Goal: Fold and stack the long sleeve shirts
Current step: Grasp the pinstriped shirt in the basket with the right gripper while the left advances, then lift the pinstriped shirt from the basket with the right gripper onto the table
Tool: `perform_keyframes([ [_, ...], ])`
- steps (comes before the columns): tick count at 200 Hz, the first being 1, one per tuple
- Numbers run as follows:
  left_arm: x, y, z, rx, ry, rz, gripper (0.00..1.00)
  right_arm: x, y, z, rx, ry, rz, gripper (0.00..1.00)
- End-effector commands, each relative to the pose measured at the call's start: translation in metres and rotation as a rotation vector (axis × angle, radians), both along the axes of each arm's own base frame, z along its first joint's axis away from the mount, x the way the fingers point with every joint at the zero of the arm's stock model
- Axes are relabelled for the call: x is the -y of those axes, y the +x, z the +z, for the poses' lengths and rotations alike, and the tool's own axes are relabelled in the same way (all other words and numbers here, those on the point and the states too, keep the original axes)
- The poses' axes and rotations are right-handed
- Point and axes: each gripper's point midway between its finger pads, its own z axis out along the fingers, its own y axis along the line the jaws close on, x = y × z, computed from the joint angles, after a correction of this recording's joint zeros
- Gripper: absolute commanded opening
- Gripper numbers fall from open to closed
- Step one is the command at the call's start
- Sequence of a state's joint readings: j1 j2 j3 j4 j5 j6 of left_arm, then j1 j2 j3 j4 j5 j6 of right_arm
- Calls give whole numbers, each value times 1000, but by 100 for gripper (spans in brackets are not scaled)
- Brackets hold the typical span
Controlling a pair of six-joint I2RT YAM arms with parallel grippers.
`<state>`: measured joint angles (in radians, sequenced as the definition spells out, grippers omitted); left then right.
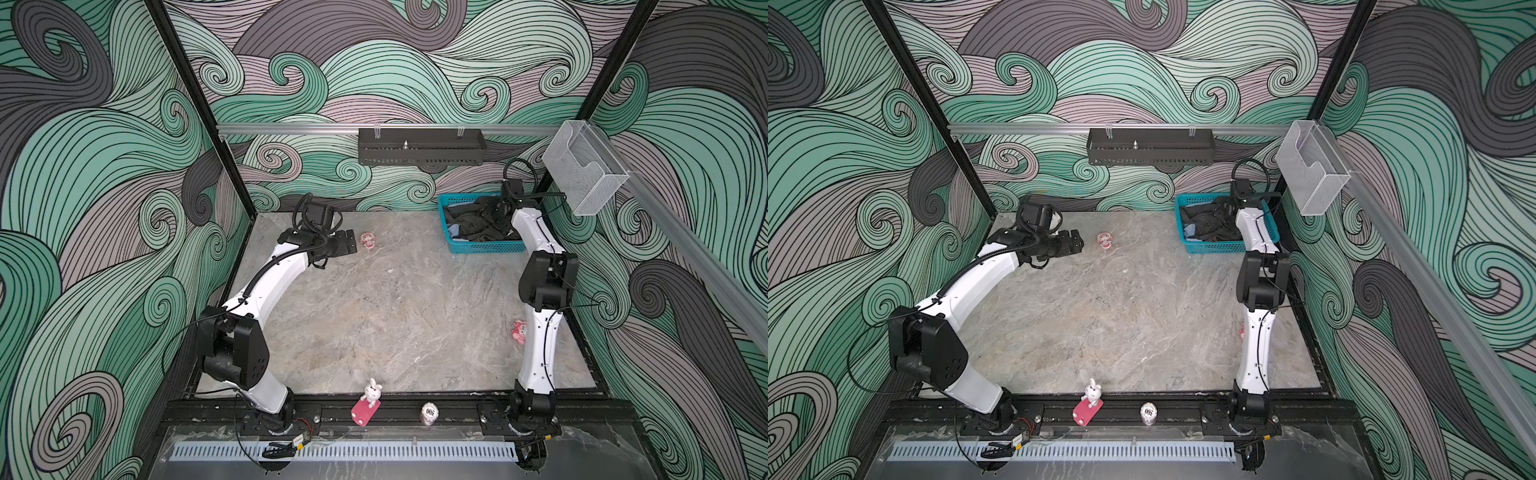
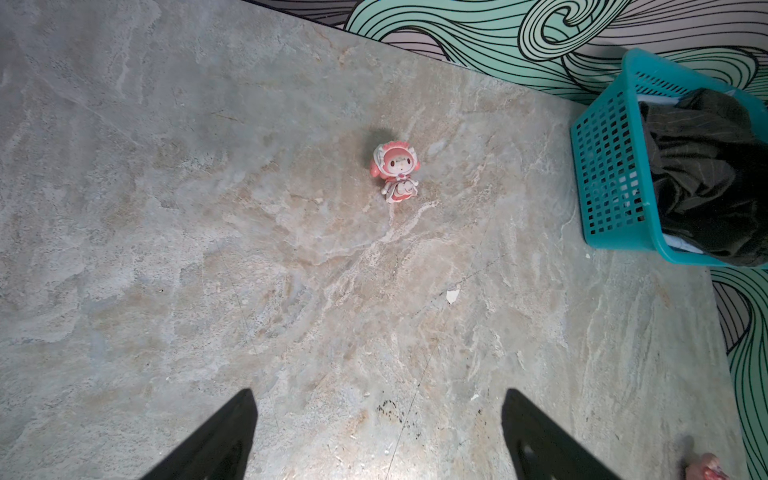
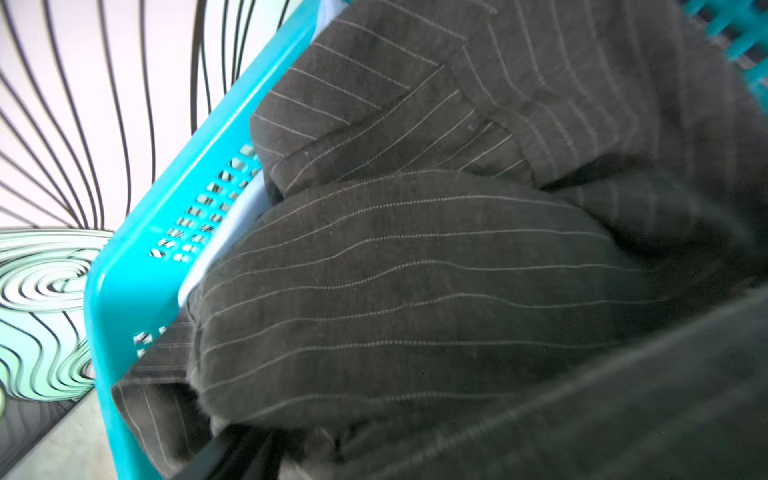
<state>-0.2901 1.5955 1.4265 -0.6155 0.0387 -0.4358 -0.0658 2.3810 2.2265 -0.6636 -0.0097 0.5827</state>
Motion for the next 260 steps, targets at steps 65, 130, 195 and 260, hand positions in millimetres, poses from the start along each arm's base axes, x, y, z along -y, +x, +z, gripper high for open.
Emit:
perform_keyframes([
  [65, 3, -10, 25, 37, -1, -27, 92, -27, -4, 112, 192, -13, 116, 0],
  [130, -3, -24, 40, 101, -10, -28, 93, -41, -35, 206, 338, -53, 161, 0],
  [195, -6, -37, 51, 121, -14, -36, 93, -68, -51, 237, 371, -52, 264, 0],
  [260, -21, -72, 78, 181, -7, -29, 93, -134, -147, 410, 755, -34, 498, 0],
])
